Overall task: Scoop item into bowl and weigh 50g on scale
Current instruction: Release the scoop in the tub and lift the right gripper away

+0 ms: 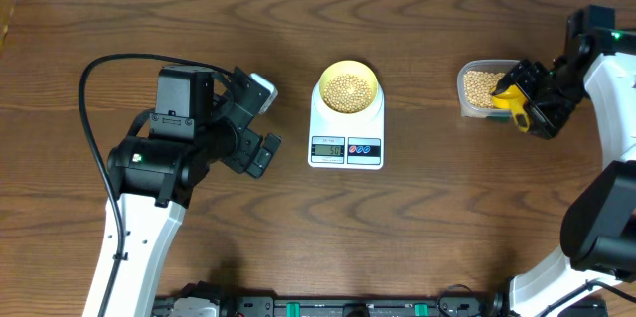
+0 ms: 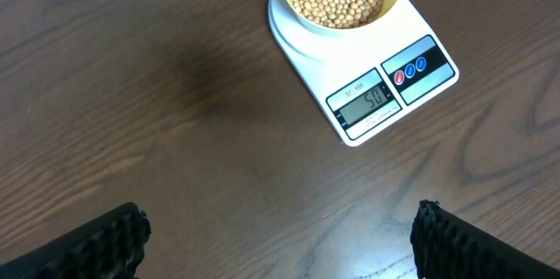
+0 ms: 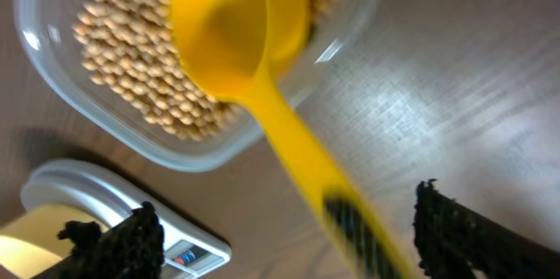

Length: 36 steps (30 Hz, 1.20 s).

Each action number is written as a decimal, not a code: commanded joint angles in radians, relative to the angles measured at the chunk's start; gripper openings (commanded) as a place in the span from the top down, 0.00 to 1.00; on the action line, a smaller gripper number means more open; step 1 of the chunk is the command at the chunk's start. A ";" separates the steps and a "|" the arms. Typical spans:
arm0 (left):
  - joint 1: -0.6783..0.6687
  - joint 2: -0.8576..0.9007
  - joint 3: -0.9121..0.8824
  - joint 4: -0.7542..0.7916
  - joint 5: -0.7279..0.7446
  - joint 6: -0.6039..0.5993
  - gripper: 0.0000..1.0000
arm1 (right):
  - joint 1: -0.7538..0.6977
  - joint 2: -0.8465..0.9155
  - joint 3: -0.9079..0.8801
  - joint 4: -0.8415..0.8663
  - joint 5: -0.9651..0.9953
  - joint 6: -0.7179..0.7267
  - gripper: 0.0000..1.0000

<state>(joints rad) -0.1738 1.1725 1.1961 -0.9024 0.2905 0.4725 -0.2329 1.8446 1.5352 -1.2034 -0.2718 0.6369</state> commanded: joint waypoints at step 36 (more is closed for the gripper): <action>0.004 0.003 -0.001 -0.003 0.015 0.013 0.02 | -0.039 -0.585 0.061 0.051 0.169 -0.108 0.01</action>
<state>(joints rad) -0.1738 1.1725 1.1961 -0.9020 0.2905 0.4725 -0.2756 1.2896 1.5784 -1.1446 -0.1562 0.5400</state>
